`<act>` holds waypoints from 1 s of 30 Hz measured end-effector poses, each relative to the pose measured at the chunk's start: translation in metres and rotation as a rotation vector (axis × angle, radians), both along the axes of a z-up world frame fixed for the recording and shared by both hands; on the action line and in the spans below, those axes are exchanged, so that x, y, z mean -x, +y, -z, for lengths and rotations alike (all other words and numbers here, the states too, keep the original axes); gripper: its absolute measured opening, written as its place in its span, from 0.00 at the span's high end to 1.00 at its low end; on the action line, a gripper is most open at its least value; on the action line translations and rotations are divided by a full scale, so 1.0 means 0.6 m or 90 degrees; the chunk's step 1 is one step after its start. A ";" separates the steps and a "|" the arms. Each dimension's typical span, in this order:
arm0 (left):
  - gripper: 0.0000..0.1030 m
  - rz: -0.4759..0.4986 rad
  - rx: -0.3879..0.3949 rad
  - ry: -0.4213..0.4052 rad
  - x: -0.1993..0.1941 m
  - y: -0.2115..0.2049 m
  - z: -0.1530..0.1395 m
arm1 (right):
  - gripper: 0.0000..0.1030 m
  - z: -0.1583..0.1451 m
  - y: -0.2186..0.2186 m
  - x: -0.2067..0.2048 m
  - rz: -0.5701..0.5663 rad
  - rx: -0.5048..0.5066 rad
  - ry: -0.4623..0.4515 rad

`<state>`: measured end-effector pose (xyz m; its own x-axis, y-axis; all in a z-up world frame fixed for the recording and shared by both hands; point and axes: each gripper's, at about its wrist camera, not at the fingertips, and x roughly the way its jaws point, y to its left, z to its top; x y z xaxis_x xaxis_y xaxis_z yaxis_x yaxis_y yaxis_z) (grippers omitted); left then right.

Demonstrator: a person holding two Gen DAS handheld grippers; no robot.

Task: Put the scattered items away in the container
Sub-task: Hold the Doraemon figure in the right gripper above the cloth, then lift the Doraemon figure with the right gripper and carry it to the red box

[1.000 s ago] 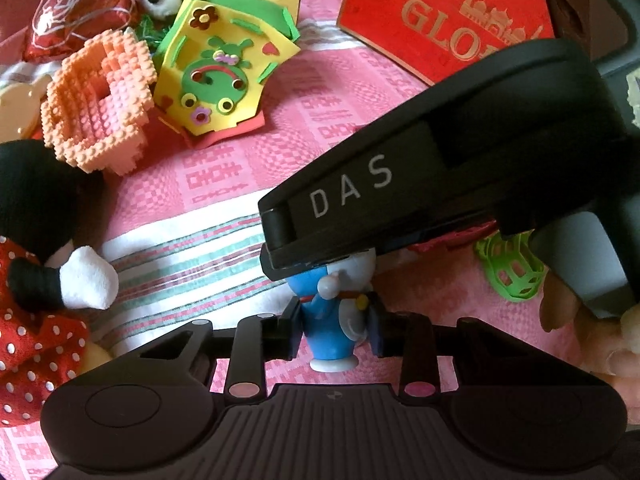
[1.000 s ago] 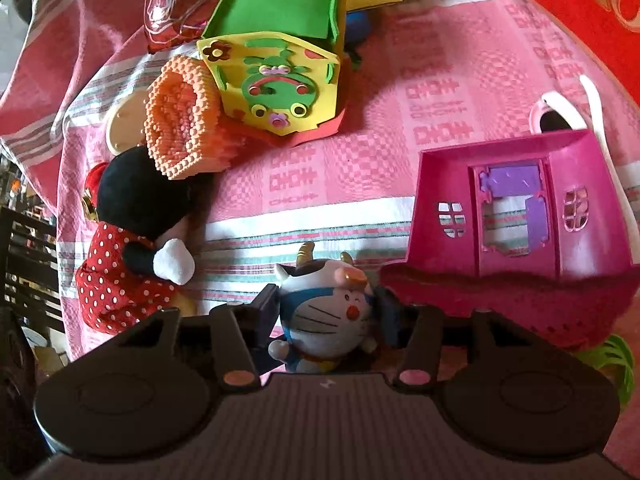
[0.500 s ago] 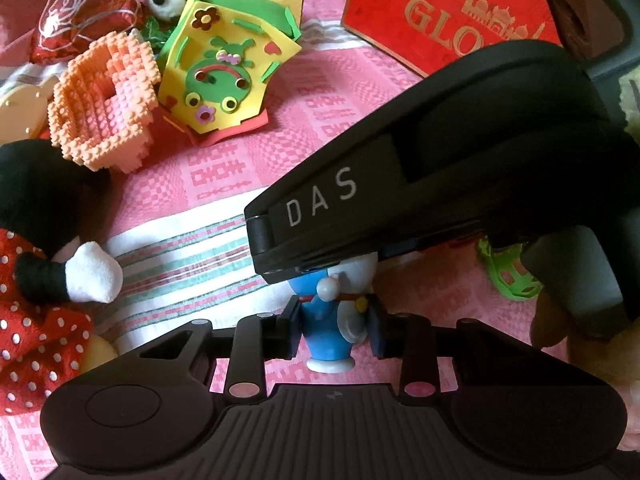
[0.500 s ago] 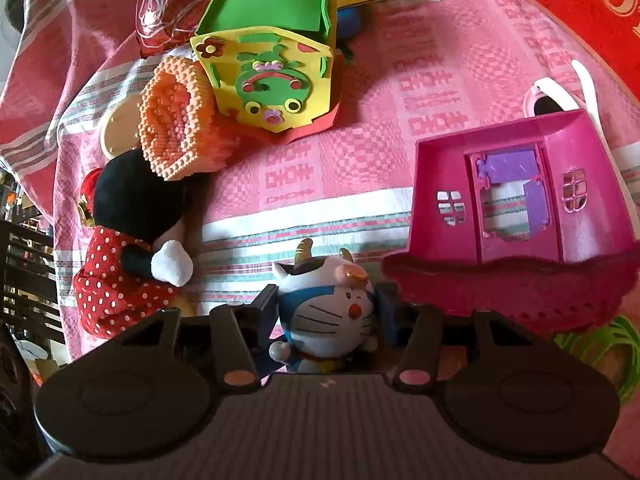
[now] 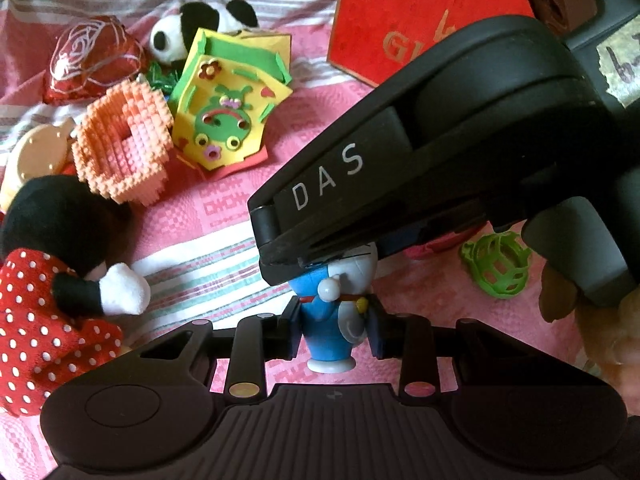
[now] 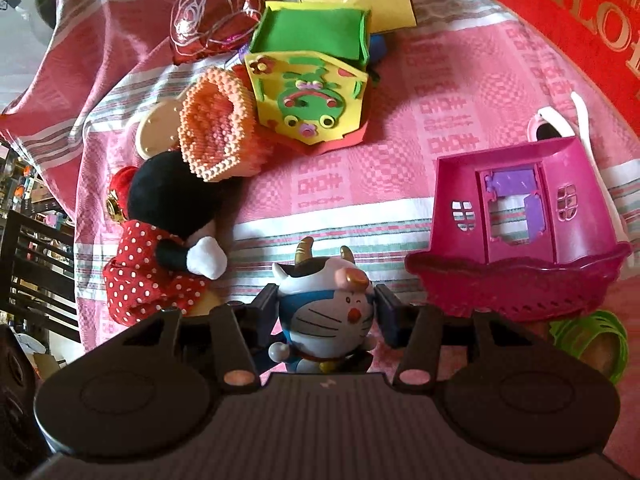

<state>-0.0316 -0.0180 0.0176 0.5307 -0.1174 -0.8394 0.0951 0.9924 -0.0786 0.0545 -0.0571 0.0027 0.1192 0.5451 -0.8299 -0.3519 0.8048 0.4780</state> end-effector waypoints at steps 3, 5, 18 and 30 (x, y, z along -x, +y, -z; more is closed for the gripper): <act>0.70 0.003 0.000 -0.010 0.045 0.040 -0.009 | 0.46 -0.012 -0.006 0.000 0.000 0.000 -0.009; 0.70 0.006 0.000 -0.017 0.047 0.037 -0.016 | 0.46 -0.020 -0.009 0.001 0.001 0.000 -0.016; 0.70 0.024 -0.036 -0.089 0.021 0.033 -0.061 | 0.46 -0.092 -0.040 0.009 0.006 -0.036 -0.087; 0.70 0.004 -0.058 -0.166 -0.003 -0.021 -0.153 | 0.46 -0.190 -0.085 -0.004 -0.011 -0.082 -0.175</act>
